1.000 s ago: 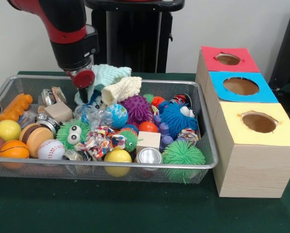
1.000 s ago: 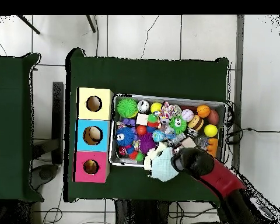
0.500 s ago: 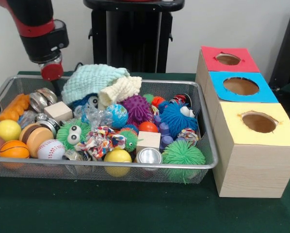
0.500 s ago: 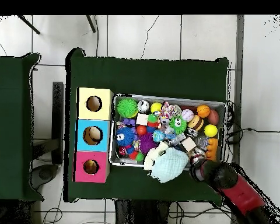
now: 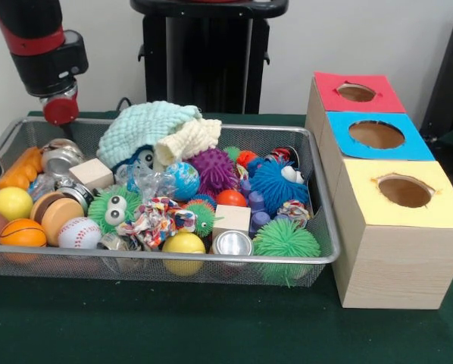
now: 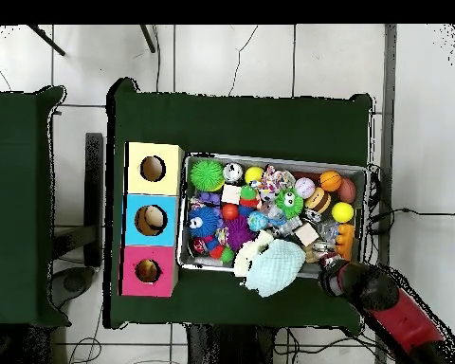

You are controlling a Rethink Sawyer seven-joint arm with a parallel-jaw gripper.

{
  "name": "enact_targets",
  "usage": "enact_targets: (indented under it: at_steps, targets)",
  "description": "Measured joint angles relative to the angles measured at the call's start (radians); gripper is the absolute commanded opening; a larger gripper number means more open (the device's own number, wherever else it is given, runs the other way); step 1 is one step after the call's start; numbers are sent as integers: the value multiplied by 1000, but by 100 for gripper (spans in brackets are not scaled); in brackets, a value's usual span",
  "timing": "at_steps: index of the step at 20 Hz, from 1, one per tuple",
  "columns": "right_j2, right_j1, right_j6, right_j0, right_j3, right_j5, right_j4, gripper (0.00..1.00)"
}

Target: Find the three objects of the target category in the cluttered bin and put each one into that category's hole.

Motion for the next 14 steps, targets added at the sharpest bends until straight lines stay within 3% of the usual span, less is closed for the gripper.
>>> enact_targets:
  at_steps: [14]
  targets:
    - [6,54,0,89,1,-26,0,0]
